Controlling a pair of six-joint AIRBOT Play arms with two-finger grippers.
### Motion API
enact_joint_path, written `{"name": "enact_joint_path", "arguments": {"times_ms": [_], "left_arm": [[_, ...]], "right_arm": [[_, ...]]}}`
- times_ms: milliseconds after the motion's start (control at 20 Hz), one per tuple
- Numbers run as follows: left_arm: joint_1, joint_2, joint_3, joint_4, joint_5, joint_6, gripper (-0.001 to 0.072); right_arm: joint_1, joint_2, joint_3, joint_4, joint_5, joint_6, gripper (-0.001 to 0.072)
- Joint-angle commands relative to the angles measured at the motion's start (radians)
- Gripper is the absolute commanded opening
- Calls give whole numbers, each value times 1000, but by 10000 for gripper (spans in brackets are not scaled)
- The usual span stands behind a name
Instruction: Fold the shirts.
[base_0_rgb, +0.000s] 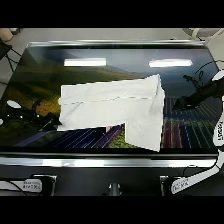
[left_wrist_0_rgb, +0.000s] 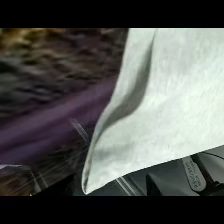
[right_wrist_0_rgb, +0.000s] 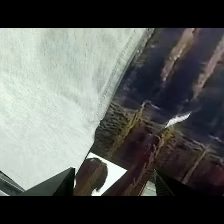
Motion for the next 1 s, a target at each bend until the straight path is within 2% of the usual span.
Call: {"name": "enact_joint_path", "arguments": {"times_ms": [0,200,400,600,750,800,850,900,950], "left_arm": [[-38,0,-40,-14,53,13,483],[-58,1,-38,-14,107,-2,30],[-57,5,-38,-14,116,-2,29],[-58,6,-38,-22,108,-1,28],[-58,22,-38,-22,111,2,28],[-58,27,-38,-22,116,2,28],[-58,29,-37,-22,117,2,29],[-58,30,-33,-22,116,2,29],[-58,34,-23,-22,116,3,26]], "right_arm": [[-3,1,-20,-10,-12,-14,489],[-3,1,-36,-17,-24,-15,489],[2,1,-168,24,-70,-52,491],[78,0,-291,47,-232,-87,487],[136,-11,-304,56,-316,-78,482],[150,-19,-304,56,-328,-58,443],[161,-27,-304,58,-337,-40,337],[165,-28,-304,58,-348,-40,118],[162,-21,-297,65,-354,-41,24]]}}
